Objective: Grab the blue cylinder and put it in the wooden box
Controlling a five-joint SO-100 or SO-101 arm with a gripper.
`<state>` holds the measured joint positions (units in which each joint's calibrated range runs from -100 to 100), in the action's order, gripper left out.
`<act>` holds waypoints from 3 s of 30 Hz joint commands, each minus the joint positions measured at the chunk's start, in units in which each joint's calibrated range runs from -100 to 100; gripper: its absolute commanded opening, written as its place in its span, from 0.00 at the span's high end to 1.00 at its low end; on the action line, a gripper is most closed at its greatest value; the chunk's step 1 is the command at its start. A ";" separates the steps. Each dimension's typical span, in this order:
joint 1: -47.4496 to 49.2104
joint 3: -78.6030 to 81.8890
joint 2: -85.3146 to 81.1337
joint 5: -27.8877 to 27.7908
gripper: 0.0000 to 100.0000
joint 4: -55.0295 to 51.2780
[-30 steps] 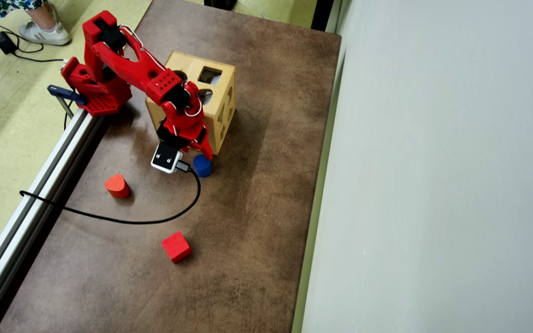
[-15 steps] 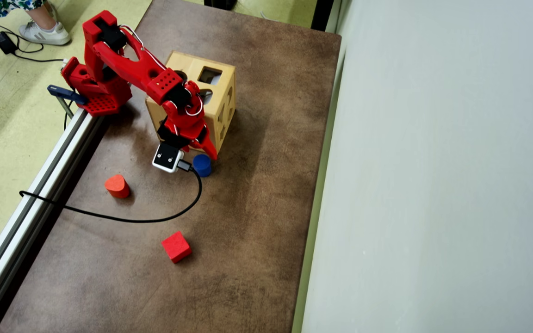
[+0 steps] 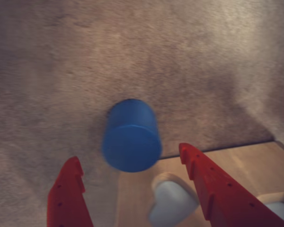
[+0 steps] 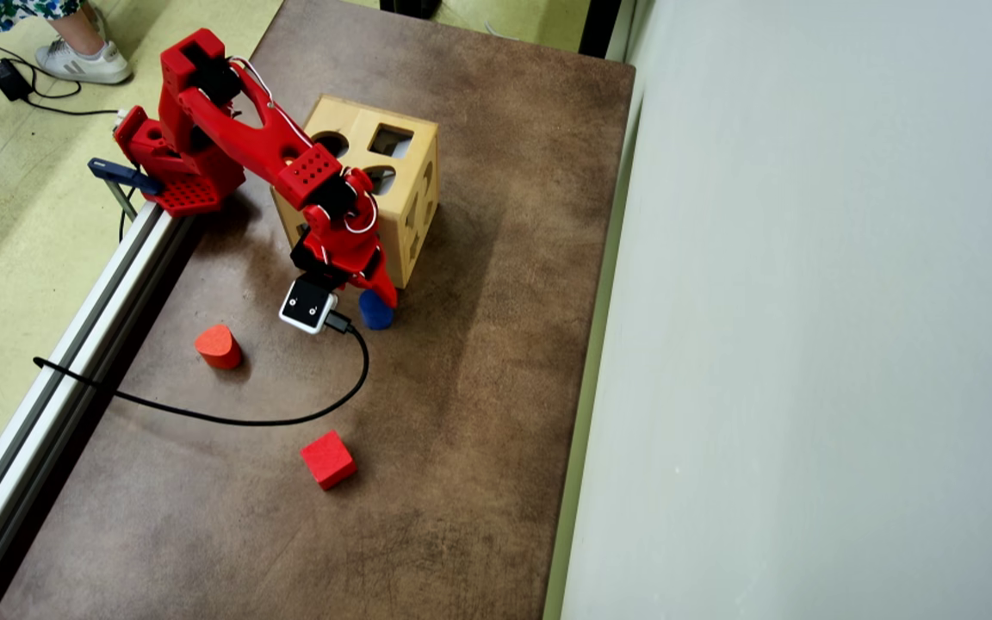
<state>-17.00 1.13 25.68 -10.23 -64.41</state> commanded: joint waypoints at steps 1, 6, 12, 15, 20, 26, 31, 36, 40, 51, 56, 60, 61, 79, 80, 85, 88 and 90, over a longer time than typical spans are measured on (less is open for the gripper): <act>0.21 -6.05 1.88 -0.24 0.67 -0.13; 0.43 -6.67 5.28 -0.24 0.67 -0.13; 0.95 -6.67 5.53 -0.15 0.67 -0.13; 1.02 -6.67 5.53 -0.20 0.67 0.03; 1.02 -6.67 7.74 -0.20 0.67 0.68; 1.02 -6.67 9.44 -0.24 0.67 0.76; 1.02 -6.76 9.44 -0.24 0.68 0.76; 1.02 -6.76 9.01 -0.15 0.81 0.84; 1.02 -6.85 8.59 0.10 0.95 0.92; 0.21 -9.27 0.78 0.24 0.98 -0.13; 0.13 -8.46 -13.15 0.29 0.98 -1.17; 0.06 -8.55 -22.75 0.39 0.98 -6.56; -0.24 -8.55 -25.04 0.44 0.98 -8.01; 3.77 -8.37 -43.89 2.44 0.98 -33.66; 5.03 -8.37 -43.89 2.49 0.98 -33.66; 12.76 -5.60 -43.47 2.78 0.98 -33.66; 17.74 -2.92 -43.38 2.78 0.98 -33.66; 20.34 -0.50 -43.72 2.83 0.98 -33.66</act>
<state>-1.04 -1.58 -15.08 -7.55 -97.50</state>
